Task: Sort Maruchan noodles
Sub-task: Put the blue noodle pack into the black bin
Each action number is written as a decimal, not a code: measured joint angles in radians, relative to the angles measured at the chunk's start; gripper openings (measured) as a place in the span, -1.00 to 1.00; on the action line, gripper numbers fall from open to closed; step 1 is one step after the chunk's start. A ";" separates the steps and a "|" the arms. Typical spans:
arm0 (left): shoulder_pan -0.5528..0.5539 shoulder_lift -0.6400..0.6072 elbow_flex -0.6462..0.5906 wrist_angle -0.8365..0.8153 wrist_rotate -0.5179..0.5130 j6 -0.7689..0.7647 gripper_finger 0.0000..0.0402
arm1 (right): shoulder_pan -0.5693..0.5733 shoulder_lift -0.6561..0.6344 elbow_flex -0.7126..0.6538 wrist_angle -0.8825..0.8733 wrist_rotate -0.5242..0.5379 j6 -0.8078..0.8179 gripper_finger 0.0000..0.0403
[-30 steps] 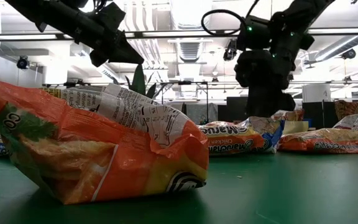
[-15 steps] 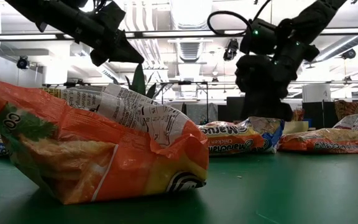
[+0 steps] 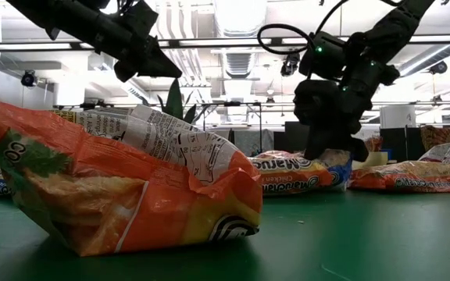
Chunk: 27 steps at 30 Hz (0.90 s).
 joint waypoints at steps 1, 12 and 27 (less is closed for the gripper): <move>0.000 0.000 0.000 0.005 0.000 0.004 -1.00 | 0.000 -0.003 0.000 0.000 0.000 0.000 -0.62; 0.001 -0.001 0.040 0.116 -0.028 0.200 -1.00 | 0.000 -0.113 0.000 -0.009 0.026 0.004 -0.95; 0.003 -0.001 0.123 0.115 -0.184 0.402 -1.00 | 0.004 -0.387 0.040 -0.096 0.050 0.050 -0.96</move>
